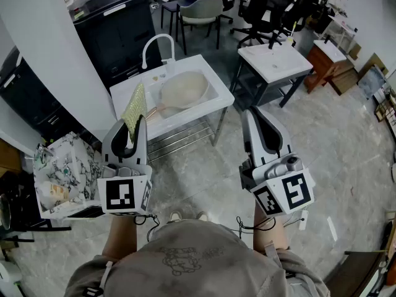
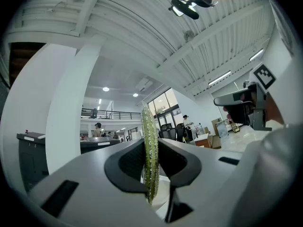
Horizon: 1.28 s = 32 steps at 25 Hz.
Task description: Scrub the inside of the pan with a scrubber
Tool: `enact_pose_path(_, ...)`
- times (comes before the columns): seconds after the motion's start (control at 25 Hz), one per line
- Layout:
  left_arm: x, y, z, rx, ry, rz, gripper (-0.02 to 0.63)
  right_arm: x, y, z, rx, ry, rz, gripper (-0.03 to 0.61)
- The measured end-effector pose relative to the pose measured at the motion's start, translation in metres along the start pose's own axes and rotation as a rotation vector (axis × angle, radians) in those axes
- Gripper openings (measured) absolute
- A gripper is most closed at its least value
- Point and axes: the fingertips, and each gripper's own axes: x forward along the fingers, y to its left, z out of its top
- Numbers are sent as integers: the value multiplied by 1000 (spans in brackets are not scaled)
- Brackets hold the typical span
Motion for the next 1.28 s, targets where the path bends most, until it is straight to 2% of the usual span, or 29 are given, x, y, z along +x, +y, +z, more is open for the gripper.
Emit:
enact_pose_path(0.52, 14, -16, -5, 17, 17, 46, 77, -2, -27, -8, 25, -6, 43, 40)
enact_pose_path(0.96, 20, -46, -7, 65, 37, 55, 77, -12, -43, -29, 79, 10, 90, 40)
enact_pose_path(1.12, 22, -46, -9, 41, 31, 65, 77, -8, -46, -39, 91, 23, 101, 40)
enact_pose_path(1.28, 32, -40, -17, 62, 40, 69, 78, -1, -51, -51, 102, 37, 99, 40)
